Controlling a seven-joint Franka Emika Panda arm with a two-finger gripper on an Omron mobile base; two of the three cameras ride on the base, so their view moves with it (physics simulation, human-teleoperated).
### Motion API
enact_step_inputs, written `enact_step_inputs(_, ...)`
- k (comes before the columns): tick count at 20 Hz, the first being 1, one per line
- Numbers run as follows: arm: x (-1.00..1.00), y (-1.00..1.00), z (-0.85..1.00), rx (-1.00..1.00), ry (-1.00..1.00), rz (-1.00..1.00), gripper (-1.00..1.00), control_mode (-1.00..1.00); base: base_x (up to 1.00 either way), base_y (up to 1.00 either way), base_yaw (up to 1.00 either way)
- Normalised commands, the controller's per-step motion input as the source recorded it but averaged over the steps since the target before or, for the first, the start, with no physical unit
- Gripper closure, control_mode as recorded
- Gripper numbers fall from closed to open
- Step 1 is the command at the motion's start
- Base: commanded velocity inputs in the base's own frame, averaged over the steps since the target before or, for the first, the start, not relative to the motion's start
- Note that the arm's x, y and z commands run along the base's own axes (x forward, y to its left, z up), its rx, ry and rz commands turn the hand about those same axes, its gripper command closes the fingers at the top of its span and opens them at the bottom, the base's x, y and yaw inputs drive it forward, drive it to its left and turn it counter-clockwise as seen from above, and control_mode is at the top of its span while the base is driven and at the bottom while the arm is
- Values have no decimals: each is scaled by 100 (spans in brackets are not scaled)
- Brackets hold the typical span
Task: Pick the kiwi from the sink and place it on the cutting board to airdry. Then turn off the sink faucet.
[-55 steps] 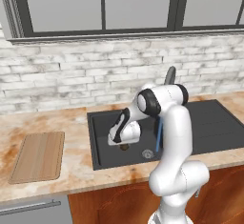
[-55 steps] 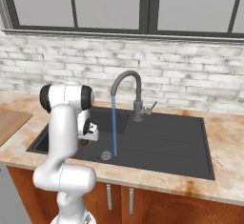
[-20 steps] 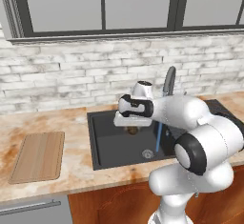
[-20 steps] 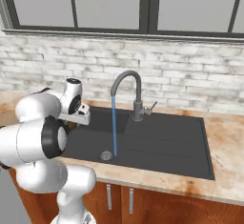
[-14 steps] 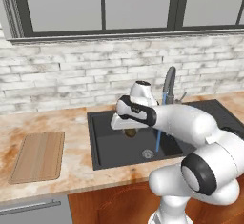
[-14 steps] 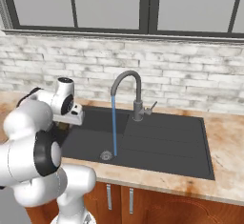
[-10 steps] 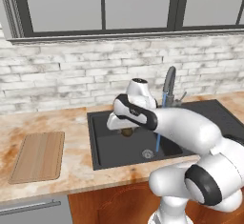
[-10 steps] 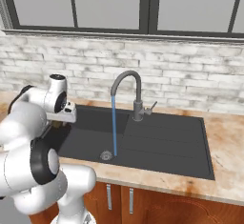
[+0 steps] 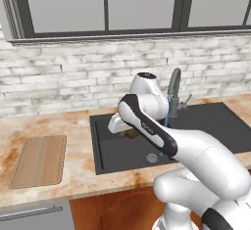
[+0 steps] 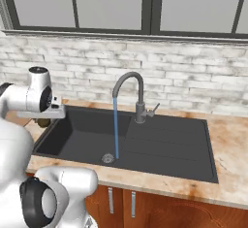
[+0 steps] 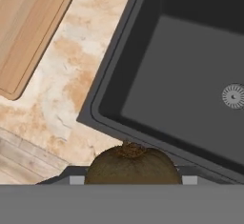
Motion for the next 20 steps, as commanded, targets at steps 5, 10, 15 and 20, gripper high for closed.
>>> enact_step_inputs(5,-65,0,1,1,-23,0,100,-100,0,0,0)
enact_step_inputs(10,-47,0,46,10,-11,0,100,-100,0,0,0)
enact_step_inputs(15,-44,0,70,11,4,0,100,-100,0,0,0)
enact_step_inputs(20,-44,8,55,3,10,-2,100,-100,0,0,0)
